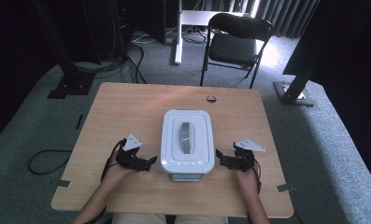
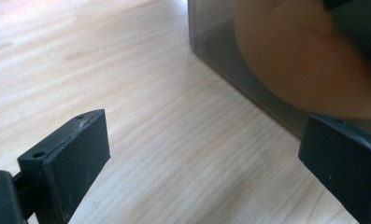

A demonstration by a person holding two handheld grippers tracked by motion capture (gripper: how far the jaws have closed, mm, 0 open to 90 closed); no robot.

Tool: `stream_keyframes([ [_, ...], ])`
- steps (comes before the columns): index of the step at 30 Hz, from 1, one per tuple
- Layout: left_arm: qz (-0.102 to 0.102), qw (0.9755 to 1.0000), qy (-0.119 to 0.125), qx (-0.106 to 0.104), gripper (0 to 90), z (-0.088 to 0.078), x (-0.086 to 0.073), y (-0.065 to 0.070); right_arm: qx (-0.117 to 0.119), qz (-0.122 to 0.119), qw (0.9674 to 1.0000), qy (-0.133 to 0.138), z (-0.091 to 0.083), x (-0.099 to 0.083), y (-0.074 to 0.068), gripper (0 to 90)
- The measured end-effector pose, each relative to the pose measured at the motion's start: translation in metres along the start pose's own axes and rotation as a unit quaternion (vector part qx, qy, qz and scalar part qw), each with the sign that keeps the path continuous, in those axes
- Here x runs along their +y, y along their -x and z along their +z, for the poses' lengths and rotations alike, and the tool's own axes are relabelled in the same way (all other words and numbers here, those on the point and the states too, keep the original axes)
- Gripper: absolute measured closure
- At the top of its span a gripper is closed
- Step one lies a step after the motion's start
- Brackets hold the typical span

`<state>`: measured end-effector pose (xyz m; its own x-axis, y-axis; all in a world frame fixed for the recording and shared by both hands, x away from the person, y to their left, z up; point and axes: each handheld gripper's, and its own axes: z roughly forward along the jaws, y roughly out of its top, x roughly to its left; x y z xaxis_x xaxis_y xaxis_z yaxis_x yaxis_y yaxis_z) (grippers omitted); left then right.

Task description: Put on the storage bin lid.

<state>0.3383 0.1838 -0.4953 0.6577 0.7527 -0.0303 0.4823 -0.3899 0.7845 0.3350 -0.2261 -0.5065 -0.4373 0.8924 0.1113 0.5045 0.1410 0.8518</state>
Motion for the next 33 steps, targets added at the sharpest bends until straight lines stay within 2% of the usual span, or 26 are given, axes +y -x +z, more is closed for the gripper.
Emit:
stream_keyframes([
  [3,0.000,0.9999,-0.014,0.003,2.7,-0.002,-0.003,-0.002,-0.001,0.002,1.0000,-0.003,0.001,-0.001,0.002,13.4],
  [7,-0.012,0.9997,-0.015,0.015,2.7,-0.007,-0.005,-0.007,-0.003,0.003,1.0000,0.001,0.000,-0.002,0.003,13.4],
  [14,-0.017,0.9992,-0.022,0.028,2.7,-0.018,-0.013,-0.019,-0.010,-0.007,0.9999,-0.002,-0.002,-0.002,0.006,13.5],
  [19,-0.024,0.9987,-0.026,0.038,2.7,-0.025,-0.022,-0.027,-0.010,0.002,1.0000,-0.001,-0.005,-0.006,0.011,13.5],
  [21,-0.019,0.9982,-0.032,0.047,2.7,-0.027,-0.025,-0.030,-0.015,0.002,0.9999,-0.002,-0.007,-0.008,0.012,13.5],
  [33,-0.041,0.9965,-0.038,0.061,2.7,-0.045,-0.045,-0.046,-0.029,0.009,0.9995,-0.006,-0.017,-0.016,0.022,13.4],
])
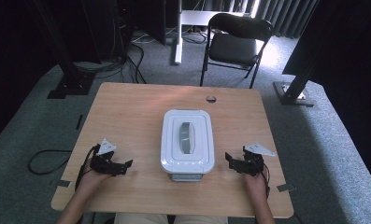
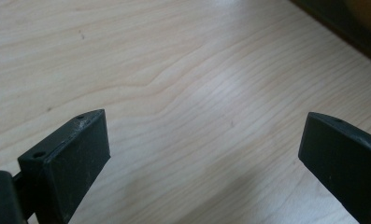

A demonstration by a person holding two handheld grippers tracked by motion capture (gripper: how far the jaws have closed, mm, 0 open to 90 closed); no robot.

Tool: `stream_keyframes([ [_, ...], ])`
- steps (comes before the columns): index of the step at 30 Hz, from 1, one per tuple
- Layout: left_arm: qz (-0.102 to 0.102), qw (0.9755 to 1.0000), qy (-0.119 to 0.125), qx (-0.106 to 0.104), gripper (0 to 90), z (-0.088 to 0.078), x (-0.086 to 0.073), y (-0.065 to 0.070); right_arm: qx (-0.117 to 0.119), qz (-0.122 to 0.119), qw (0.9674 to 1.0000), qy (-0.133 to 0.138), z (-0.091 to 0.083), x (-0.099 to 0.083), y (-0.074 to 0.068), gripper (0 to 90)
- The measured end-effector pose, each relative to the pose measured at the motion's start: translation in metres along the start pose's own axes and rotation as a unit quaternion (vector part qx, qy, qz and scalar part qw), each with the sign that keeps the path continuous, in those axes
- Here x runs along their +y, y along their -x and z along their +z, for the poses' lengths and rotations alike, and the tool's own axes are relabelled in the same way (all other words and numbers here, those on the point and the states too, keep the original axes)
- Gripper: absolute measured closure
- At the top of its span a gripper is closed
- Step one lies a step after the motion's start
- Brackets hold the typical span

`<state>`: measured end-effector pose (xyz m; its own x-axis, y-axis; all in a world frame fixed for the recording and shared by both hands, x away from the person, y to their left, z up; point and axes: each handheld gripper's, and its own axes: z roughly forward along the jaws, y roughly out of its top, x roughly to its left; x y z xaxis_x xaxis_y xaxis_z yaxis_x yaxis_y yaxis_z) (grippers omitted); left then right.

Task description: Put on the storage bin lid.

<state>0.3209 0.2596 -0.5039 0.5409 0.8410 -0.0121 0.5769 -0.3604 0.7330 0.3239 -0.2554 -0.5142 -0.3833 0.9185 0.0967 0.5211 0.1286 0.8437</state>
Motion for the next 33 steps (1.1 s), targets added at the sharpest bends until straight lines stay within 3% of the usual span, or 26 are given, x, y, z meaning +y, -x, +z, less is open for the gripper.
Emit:
stream_keyframes([
  [6,-0.019,0.9998,-0.006,0.001,2.7,-0.004,-0.009,-0.006,-0.008,-0.002,1.0000,-0.006,-0.005,-0.004,0.003,13.5],
  [18,-0.035,0.9992,-0.009,0.017,2.7,-0.013,-0.026,-0.013,-0.023,0.011,0.9997,-0.002,-0.021,-0.016,0.010,13.5],
  [33,-0.065,0.9971,-0.011,0.038,2.7,-0.028,-0.049,-0.021,-0.066,0.022,0.9976,-0.007,-0.042,-0.031,0.025,13.4],
])
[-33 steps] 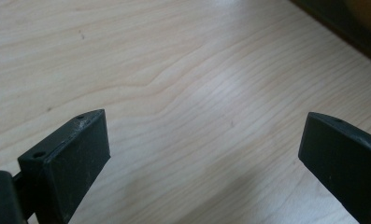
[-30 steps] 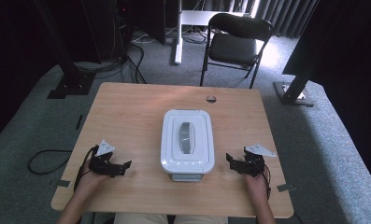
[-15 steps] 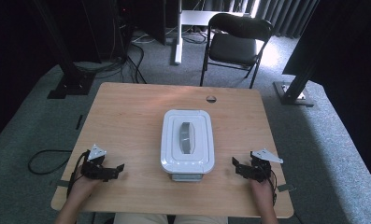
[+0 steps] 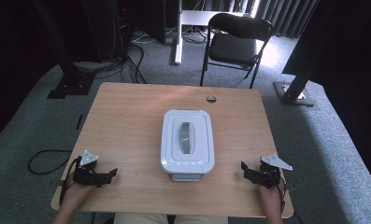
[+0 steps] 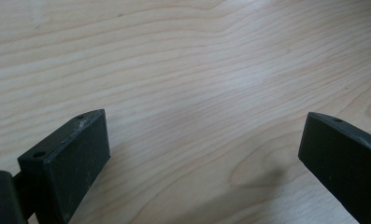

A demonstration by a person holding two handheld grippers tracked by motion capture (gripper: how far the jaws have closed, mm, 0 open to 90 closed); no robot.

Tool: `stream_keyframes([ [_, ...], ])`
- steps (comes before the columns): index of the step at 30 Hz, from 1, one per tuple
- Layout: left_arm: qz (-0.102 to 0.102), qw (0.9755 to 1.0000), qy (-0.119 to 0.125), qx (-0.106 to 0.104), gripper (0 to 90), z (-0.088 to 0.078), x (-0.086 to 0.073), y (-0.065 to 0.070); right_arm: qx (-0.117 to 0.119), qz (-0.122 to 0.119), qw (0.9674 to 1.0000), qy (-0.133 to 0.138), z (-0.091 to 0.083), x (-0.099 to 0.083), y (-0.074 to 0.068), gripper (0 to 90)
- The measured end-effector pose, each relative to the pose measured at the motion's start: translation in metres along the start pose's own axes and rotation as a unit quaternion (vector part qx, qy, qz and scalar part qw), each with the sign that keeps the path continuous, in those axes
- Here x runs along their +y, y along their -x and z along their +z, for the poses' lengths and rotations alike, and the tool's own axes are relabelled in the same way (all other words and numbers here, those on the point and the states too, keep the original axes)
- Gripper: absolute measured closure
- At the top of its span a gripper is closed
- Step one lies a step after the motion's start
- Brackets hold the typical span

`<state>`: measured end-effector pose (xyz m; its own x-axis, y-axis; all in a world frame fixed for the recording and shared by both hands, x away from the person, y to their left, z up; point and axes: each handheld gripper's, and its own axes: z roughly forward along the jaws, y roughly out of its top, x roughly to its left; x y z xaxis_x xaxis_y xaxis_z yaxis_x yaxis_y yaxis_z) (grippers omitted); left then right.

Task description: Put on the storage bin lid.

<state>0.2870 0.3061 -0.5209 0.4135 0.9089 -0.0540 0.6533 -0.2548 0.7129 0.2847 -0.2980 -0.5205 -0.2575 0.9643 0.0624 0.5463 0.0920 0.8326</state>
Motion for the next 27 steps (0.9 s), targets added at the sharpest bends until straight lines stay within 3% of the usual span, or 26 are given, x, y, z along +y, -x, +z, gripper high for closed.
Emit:
stream_keyframes([
  [15,-0.034,0.9993,0.002,0.016,2.8,-0.015,-0.013,-0.012,-0.048,0.020,0.9985,-0.016,-0.013,-0.011,0.011,13.4],
  [27,-0.053,0.9980,0.004,0.033,2.8,-0.023,-0.022,-0.023,-0.090,0.053,0.9937,-0.041,-0.024,-0.019,0.026,13.5],
])
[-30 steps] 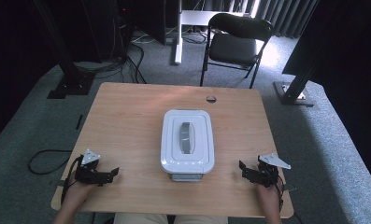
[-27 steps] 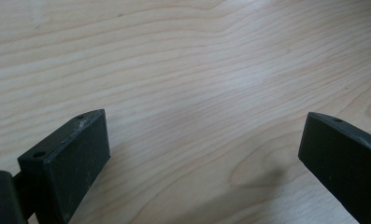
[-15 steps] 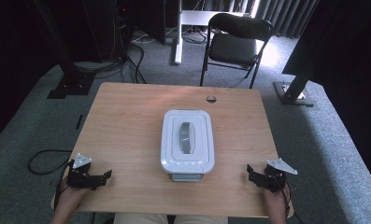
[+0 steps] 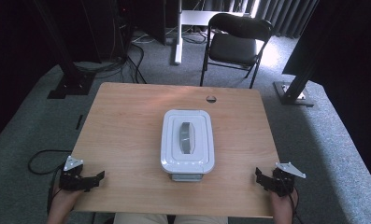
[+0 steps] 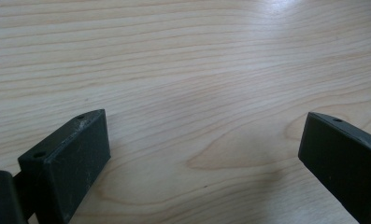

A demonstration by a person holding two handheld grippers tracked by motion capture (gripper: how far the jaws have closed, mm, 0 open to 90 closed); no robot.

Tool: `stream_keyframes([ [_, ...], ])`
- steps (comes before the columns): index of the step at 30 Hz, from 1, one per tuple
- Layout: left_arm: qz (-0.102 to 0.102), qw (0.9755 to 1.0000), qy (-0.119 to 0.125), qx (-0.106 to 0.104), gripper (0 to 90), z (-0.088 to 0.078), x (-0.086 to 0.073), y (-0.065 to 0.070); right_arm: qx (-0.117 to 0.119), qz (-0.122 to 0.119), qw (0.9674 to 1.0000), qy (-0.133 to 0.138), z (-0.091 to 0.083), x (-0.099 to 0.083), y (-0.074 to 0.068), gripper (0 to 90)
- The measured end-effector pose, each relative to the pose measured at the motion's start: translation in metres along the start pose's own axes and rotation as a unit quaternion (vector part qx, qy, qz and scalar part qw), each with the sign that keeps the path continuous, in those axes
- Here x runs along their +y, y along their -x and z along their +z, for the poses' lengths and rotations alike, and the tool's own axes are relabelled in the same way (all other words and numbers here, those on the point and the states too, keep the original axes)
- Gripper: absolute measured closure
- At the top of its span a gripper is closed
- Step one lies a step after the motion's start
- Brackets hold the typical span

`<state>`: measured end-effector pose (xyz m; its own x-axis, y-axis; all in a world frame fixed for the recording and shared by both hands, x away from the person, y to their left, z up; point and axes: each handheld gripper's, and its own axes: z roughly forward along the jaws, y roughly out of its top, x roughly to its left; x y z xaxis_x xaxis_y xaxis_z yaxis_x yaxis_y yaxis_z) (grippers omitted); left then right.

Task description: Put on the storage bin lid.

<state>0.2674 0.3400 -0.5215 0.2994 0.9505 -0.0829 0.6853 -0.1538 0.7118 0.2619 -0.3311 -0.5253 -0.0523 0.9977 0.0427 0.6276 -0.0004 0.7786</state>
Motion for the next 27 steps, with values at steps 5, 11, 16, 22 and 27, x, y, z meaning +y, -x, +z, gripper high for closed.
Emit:
stream_keyframes([
  [5,-0.005,0.9999,-0.005,0.011,2.8,-0.001,-0.001,-0.003,-0.012,0.007,0.9998,-0.013,-0.002,-0.002,0.005,13.5],
  [11,-0.006,0.9999,-0.004,0.010,2.8,0.001,0.000,-0.003,-0.008,0.009,0.9998,-0.013,-0.001,-0.001,0.006,13.5],
  [16,0.003,0.9996,-0.007,0.027,2.8,0.005,0.003,-0.002,-0.010,0.000,0.9994,-0.032,0.006,0.002,0.005,13.5],
  [22,0.021,0.9986,-0.017,0.046,2.8,0.010,0.006,-0.001,-0.013,-0.008,0.9989,-0.044,0.011,0.005,0.004,12.3],
  [27,0.005,0.9981,-0.015,0.060,2.8,0.014,0.011,-0.003,-0.008,-0.014,0.9989,-0.044,0.014,0.008,0.001,12.0],
])
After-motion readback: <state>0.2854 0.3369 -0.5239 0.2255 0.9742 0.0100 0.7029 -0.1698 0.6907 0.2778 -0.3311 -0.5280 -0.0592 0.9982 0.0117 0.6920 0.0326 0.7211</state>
